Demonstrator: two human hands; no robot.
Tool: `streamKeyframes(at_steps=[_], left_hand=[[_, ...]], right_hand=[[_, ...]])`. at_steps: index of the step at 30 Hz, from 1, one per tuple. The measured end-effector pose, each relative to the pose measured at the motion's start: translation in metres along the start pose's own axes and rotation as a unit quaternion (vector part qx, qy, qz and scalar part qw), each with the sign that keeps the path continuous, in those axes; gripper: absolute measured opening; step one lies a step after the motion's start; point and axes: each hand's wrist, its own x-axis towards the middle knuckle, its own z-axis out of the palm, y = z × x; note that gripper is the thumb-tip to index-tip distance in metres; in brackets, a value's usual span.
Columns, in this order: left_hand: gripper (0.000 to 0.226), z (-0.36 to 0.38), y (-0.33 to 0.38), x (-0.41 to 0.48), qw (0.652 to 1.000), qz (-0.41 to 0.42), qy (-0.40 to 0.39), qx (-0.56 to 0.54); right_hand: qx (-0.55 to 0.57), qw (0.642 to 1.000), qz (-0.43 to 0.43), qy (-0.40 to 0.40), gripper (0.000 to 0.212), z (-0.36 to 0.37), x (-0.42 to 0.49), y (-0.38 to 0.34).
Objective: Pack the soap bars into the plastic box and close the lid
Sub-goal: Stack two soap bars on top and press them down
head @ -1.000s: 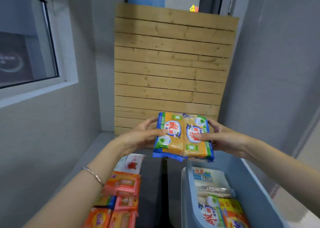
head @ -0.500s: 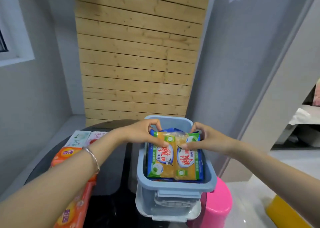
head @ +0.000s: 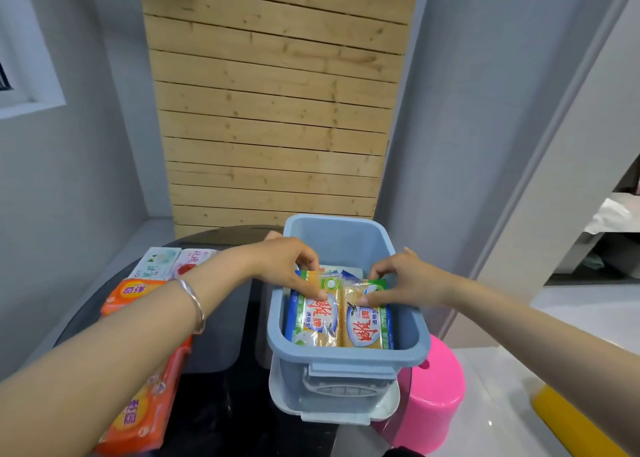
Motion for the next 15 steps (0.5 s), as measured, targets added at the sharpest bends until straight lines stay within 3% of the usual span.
streamKeyframes(at_steps=[4, 9, 15], left_hand=[[0.049, -0.001, 0.007, 0.014, 0.994, -0.011, -0.056, 0.094], [0.056, 0.000, 0.015, 0.029, 0.977, -0.039, -0.133, 0.165], [0.055, 0.002, 0.013, 0.028, 0.979, -0.037, -0.120, 0.164]], right_hand=[[-0.105, 0.994, 0.016, -0.004, 0.043, 0.002, 0.011, 0.005], [-0.172, 0.981, 0.032, -0.079, 0.053, 0.003, 0.019, 0.003], [-0.203, 0.973, 0.052, -0.094, 0.054, 0.005, 0.018, -0.006]])
